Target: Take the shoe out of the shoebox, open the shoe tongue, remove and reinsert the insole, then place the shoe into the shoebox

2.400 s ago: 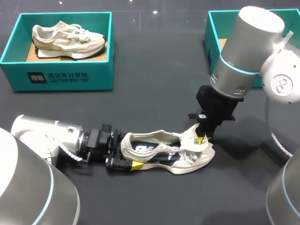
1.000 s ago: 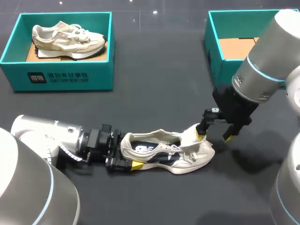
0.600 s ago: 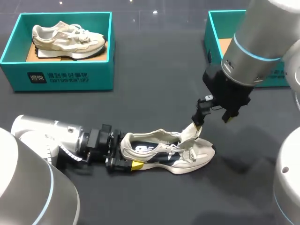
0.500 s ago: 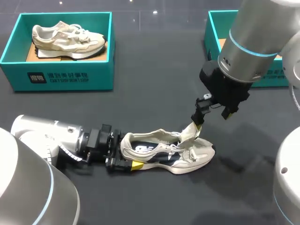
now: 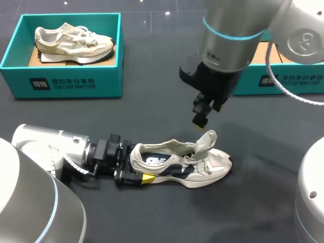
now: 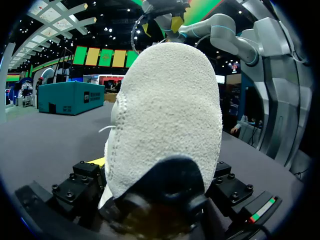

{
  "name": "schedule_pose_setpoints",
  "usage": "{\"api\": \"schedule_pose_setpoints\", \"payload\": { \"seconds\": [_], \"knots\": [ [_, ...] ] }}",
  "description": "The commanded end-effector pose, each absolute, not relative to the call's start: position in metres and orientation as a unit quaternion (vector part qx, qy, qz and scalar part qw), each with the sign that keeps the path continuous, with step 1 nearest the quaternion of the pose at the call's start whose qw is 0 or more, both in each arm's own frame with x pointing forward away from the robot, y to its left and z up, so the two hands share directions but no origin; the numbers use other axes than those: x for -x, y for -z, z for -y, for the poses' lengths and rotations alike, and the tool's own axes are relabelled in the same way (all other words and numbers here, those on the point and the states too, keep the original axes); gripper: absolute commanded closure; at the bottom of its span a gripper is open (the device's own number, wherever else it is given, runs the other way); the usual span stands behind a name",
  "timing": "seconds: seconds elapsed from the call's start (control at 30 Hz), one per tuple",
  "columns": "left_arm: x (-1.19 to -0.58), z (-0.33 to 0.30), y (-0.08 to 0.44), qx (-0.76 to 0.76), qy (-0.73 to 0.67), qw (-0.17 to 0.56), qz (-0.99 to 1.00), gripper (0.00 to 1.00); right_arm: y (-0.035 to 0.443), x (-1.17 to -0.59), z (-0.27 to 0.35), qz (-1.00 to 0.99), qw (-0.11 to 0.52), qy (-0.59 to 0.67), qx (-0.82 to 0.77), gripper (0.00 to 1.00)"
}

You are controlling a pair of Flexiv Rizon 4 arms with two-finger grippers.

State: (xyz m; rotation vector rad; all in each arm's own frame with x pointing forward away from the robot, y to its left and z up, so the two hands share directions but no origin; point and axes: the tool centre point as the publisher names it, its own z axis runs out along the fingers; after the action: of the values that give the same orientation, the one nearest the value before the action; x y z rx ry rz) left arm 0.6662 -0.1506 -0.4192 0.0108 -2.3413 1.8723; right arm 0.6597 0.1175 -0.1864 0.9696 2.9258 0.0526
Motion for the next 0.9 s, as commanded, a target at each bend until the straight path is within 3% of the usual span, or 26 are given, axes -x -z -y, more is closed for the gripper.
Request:
{"api": "schedule_pose_setpoints", "payload": {
  "seconds": [0.03, 0.9],
  "knots": [
    [-0.666, 0.150, 0.419, -0.004, -0.623, 0.071, 0.779, 1.00, 0.194, -0.670, -0.153, -0.972, 0.040, 0.089, -0.215, 1.00],
    [-0.666, 0.150, 0.419, -0.004, -0.623, 0.071, 0.779, 1.00, 0.226, -0.671, -0.185, -0.990, 0.037, 0.057, -0.121, 1.00]
  ]
}}
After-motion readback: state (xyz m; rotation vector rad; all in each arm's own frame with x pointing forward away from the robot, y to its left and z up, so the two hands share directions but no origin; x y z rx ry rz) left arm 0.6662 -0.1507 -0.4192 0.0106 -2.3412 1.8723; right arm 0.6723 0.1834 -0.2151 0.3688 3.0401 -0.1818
